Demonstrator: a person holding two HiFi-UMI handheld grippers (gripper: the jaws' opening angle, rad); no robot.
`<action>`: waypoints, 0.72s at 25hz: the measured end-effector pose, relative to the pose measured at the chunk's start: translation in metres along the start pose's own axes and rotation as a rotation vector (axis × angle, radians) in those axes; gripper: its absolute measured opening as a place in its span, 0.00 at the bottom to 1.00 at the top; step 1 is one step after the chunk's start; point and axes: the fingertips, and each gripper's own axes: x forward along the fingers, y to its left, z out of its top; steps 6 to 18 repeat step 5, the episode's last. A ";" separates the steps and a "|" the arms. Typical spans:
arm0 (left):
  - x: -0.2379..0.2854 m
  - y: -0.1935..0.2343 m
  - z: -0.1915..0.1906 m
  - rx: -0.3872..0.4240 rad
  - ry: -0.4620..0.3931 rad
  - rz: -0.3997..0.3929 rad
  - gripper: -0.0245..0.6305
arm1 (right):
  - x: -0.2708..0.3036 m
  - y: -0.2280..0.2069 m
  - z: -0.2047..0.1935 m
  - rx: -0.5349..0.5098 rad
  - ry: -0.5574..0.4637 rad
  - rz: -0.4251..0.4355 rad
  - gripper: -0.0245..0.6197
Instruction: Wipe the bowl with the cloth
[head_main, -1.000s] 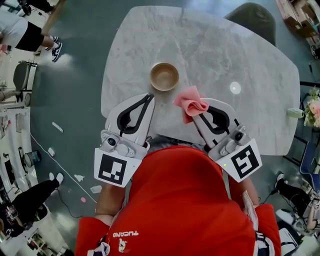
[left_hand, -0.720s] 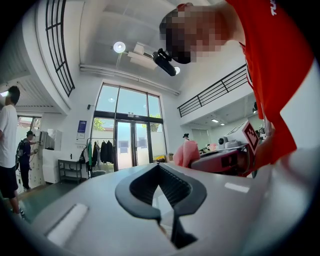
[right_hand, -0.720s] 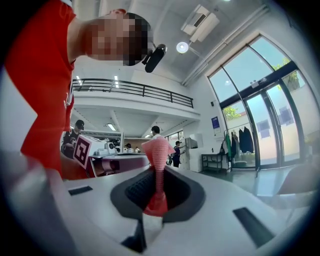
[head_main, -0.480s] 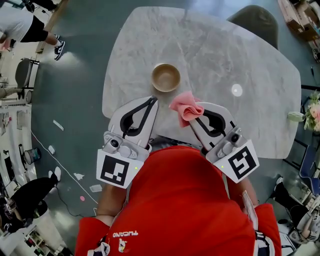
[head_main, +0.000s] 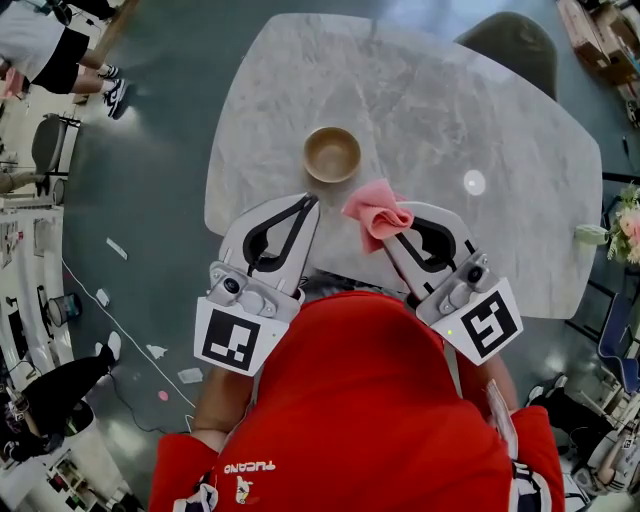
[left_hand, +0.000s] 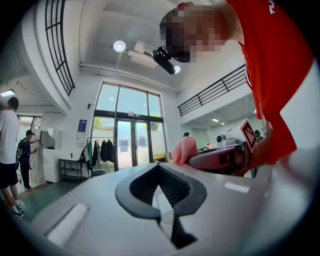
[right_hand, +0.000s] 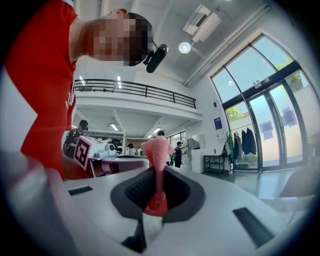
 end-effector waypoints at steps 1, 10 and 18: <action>-0.001 0.001 -0.002 0.000 0.001 0.001 0.04 | 0.001 0.001 -0.002 0.000 0.000 0.002 0.07; -0.006 0.002 -0.001 0.004 0.002 -0.003 0.04 | 0.004 0.007 -0.001 0.001 0.001 0.007 0.07; -0.006 0.002 -0.001 0.004 0.002 -0.003 0.04 | 0.004 0.007 -0.001 0.001 0.001 0.007 0.07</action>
